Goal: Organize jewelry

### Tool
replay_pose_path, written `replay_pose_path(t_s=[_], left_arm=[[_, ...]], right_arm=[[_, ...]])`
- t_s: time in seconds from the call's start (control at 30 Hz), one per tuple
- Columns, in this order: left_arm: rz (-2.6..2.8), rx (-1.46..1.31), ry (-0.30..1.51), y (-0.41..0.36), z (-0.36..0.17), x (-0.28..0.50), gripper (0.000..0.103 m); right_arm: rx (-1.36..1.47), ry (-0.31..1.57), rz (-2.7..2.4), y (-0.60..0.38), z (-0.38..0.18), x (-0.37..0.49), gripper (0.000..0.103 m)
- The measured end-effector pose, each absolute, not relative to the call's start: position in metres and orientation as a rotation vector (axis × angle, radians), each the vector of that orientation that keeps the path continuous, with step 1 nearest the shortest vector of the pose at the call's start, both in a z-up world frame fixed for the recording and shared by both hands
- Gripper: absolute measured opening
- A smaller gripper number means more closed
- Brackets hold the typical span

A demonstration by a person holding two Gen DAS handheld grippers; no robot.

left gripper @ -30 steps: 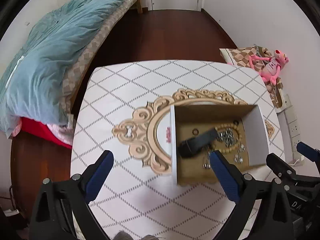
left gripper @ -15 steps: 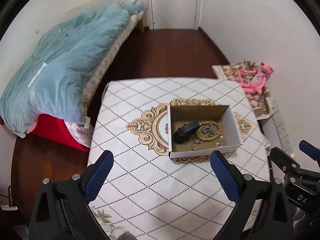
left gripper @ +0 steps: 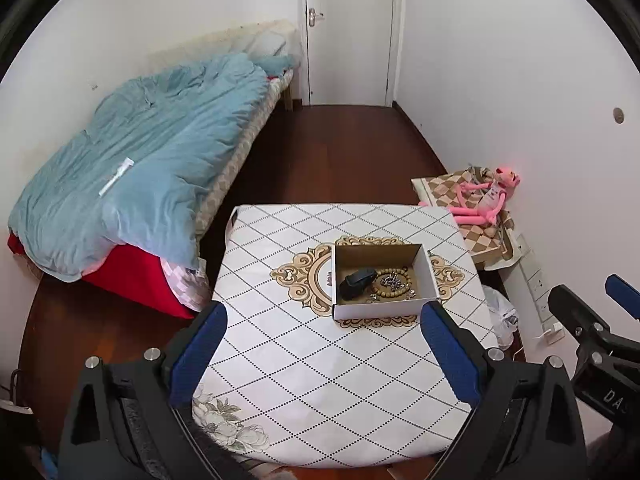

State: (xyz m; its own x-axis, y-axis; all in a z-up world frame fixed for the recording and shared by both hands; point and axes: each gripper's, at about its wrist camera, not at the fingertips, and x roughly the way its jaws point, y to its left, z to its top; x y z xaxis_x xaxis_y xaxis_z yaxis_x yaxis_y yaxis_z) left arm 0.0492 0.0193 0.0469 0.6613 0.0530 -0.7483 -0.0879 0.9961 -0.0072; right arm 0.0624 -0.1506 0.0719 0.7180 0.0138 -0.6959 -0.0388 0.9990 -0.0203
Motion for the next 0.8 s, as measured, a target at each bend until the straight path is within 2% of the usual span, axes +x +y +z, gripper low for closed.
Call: replay_pose_path(t_s=[0.4, 0.8], left_arm=[[0.072, -0.064, 0.802, 0.016, 0.070, 0.020, 0.099], [0.092, -0.056, 0.855, 0.012, 0.062, 0.051, 0.099]], right_arm=[[-0.041, 0.728, 0.028, -0.152, 0.100, 0.030, 0.103], [-0.038, 0.767, 0.022, -0.155, 0.095, 0.061, 0.103]])
